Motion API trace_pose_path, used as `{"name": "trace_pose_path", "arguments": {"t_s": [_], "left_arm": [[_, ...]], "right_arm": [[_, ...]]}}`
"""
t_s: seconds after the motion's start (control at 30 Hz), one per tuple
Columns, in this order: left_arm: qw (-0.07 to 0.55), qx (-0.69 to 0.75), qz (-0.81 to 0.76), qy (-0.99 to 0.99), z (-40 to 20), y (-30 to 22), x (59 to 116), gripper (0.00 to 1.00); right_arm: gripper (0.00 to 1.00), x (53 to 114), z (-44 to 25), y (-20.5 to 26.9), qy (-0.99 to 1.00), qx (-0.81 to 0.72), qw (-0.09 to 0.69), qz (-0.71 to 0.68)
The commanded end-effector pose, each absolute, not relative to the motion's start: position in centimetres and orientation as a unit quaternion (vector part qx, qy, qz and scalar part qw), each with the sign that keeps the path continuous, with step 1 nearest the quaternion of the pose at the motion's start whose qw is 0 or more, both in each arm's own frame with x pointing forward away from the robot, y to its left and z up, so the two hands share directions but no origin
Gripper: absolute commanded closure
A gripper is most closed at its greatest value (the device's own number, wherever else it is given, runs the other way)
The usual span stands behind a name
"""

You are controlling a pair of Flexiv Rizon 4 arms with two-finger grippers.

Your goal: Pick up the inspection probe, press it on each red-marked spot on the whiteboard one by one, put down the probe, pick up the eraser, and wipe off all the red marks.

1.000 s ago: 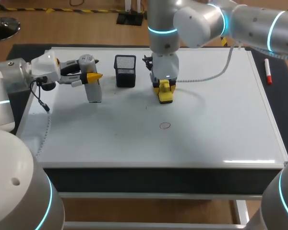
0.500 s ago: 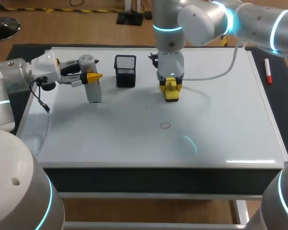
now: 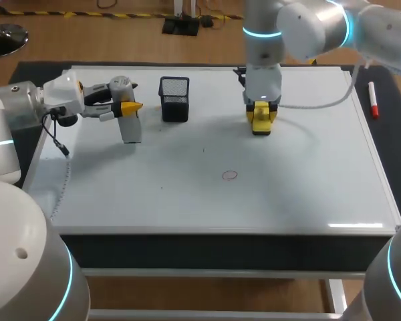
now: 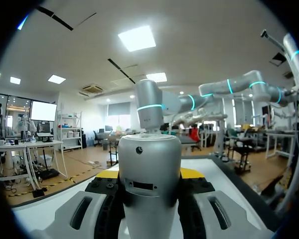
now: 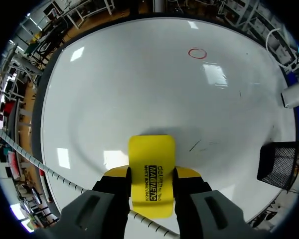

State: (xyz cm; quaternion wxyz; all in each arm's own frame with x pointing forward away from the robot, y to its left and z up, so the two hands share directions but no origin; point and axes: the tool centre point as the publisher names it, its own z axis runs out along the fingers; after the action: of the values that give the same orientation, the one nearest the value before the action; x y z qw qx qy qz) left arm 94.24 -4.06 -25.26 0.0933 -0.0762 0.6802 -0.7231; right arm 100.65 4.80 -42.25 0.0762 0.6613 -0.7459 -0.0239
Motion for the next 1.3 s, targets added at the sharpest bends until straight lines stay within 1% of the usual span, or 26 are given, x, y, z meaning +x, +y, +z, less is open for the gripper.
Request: {"name": "trace_pose_path", "arguments": {"t_s": [0.03,0.13,0.47,0.6,1.07,1.17,1.3], "left_arm": [[0.092,-0.075,-0.723,0.68,-25.2,-4.0,94.3,1.0],[0.092,-0.075,-0.723,0.68,-25.2,-4.0,94.3,1.0],[0.092,-0.075,-0.723,0.68,-25.2,-4.0,94.3,1.0],[0.092,-0.075,-0.723,0.68,-25.2,-4.0,94.3,1.0],[0.092,-0.075,-0.723,0.68,-25.2,-4.0,94.3,1.0],[0.066,-0.076,-0.724,0.682,-24.6,-5.8,94.2,1.0],[0.048,-0.048,-0.723,0.687,-23.9,-8.8,93.7,1.0]], "right_arm": [[1.0,100.7,-40.9,3.8,-0.746,0.661,0.072,-0.024],[1.0,101.1,-40.1,2.9,-0.745,0.662,0.08,-0.034],[1.0,102.5,-37.6,-2.5,-0.761,0.645,0.071,-0.019],[1.0,102.6,-37.2,-3.8,-0.766,0.639,0.068,-0.017],[1.0,102.7,-37.2,-4.4,-0.777,0.626,0.064,-0.016],[1.0,102.7,-37.2,-4.4,-0.777,0.626,0.064,-0.016],[1.0,102.7,-37.2,-4.4,-0.777,0.626,0.064,-0.016]]}}
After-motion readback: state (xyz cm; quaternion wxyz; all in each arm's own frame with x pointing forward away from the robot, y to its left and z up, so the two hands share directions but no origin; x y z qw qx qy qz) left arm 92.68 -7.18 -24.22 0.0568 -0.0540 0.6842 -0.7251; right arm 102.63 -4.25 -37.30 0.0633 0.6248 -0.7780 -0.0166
